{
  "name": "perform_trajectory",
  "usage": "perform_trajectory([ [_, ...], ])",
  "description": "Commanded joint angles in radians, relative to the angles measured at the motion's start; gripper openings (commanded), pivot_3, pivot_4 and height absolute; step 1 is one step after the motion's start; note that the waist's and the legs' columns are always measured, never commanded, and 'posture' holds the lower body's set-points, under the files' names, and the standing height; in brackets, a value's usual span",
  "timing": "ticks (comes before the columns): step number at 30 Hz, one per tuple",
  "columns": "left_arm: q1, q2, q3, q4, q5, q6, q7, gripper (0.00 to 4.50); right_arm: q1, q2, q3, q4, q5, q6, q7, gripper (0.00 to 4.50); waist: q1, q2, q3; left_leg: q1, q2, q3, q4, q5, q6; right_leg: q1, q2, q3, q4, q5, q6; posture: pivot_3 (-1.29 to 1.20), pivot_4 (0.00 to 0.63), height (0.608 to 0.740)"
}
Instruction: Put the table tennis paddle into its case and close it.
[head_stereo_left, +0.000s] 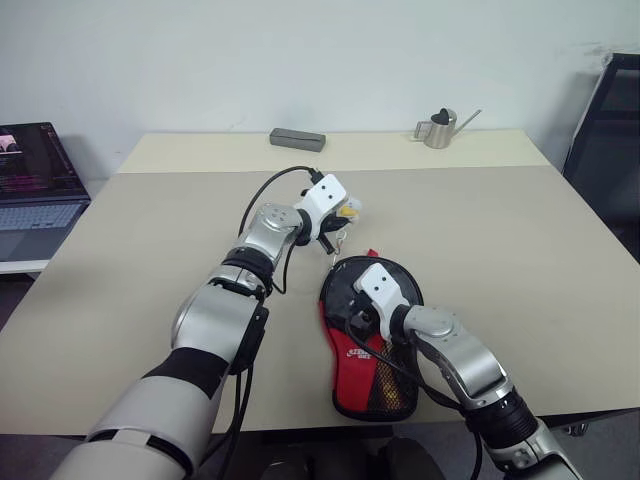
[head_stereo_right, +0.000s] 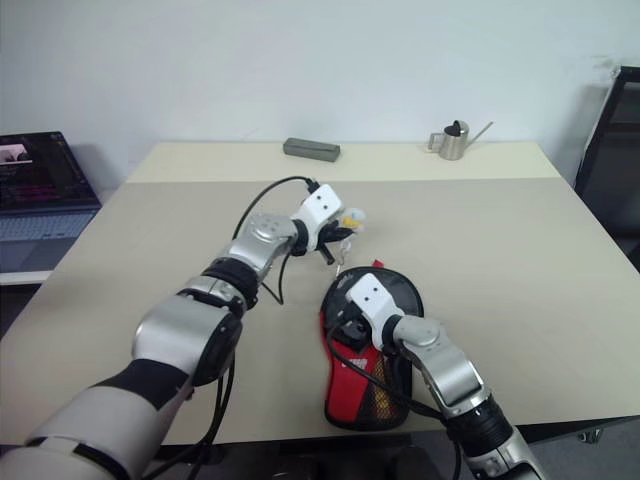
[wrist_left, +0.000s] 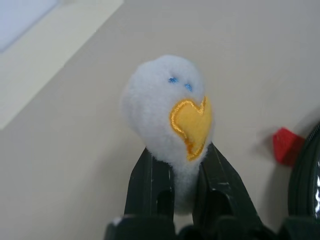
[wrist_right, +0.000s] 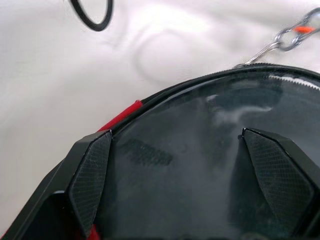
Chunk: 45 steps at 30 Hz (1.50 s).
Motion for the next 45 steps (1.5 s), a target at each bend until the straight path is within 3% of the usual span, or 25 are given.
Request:
perform_trajectory([
  [1,-0.07,-0.013,0.026,-0.008,0.001,-0.026,0.057,0.14,0.064,-0.015,0.036,0.052,-0.014,0.097,-0.011,4.5,0.001,0.0,0.0,0.0,0.0,0.0,0.0,0.0,0.0,0.0,0.0,0.0,0.0,0.0,0.0,0.0,0.15,0.74],
  [20,-0.119,-0.146,-0.025,0.023,0.156,-0.032,0.397,0.14,0.082,-0.013,0.044,-0.003,-0.003,0.151,-0.045,4.5,0.012,-0.001,0.0,-0.001,0.0,0.0,0.0,0.0,0.0,0.0,-0.001,0.0,0.0,-0.001,0.002,0.0,0.15,0.74],
  [36,-0.019,-0.202,0.001,0.021,0.134,-0.002,0.243,0.14,0.066,-0.021,0.041,0.017,-0.005,0.134,-0.038,4.5,0.014,-0.001,-0.001,0.0,0.0,0.0,0.0,0.0,0.0,0.0,0.0,0.0,0.0,-0.001,0.002,0.0,0.15,0.74],
  [45,0.005,-0.214,0.11,0.008,0.021,0.045,0.089,3.31,0.018,-0.02,0.044,0.066,-0.012,0.107,-0.015,4.5,0.008,-0.001,-0.002,0.001,0.0,0.0,0.0,0.0,-0.001,0.0,0.0,0.0,0.0,-0.001,0.001,0.0,0.15,0.74],
])
